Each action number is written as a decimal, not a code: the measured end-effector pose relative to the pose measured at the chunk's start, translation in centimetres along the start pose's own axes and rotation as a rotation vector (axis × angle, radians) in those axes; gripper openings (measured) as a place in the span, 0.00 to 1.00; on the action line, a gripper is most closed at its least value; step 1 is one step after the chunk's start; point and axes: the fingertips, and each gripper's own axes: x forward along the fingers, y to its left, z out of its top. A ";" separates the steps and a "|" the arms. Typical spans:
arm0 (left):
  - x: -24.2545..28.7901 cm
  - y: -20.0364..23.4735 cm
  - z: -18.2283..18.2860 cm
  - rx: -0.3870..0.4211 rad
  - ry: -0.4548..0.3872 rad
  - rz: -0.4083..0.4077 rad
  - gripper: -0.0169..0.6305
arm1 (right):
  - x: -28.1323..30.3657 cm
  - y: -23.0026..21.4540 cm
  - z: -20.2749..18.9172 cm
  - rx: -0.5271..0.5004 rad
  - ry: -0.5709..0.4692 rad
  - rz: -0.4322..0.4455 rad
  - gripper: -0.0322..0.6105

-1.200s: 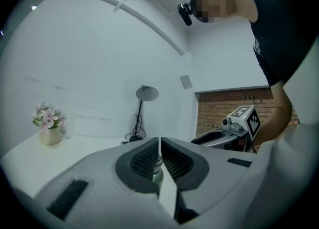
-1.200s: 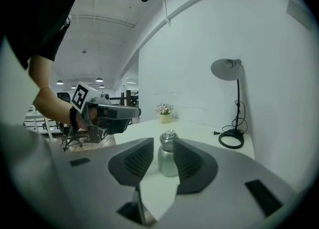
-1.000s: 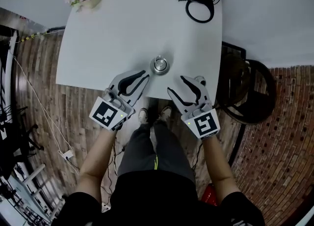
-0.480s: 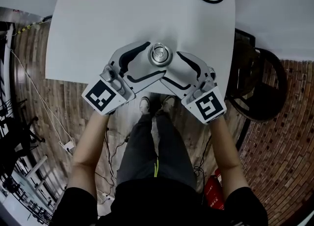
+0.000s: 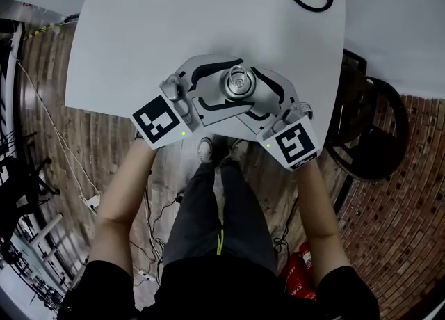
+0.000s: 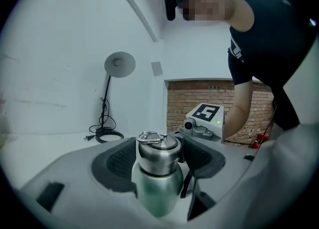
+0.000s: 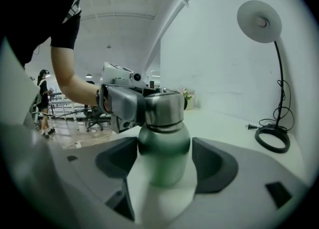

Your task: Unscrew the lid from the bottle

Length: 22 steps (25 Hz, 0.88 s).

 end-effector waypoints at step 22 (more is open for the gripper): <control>-0.6 2.0 -0.1 -0.106 -0.085 0.646 0.43 | 0.5 -0.1 -0.2 0.047 -0.015 -0.067 0.54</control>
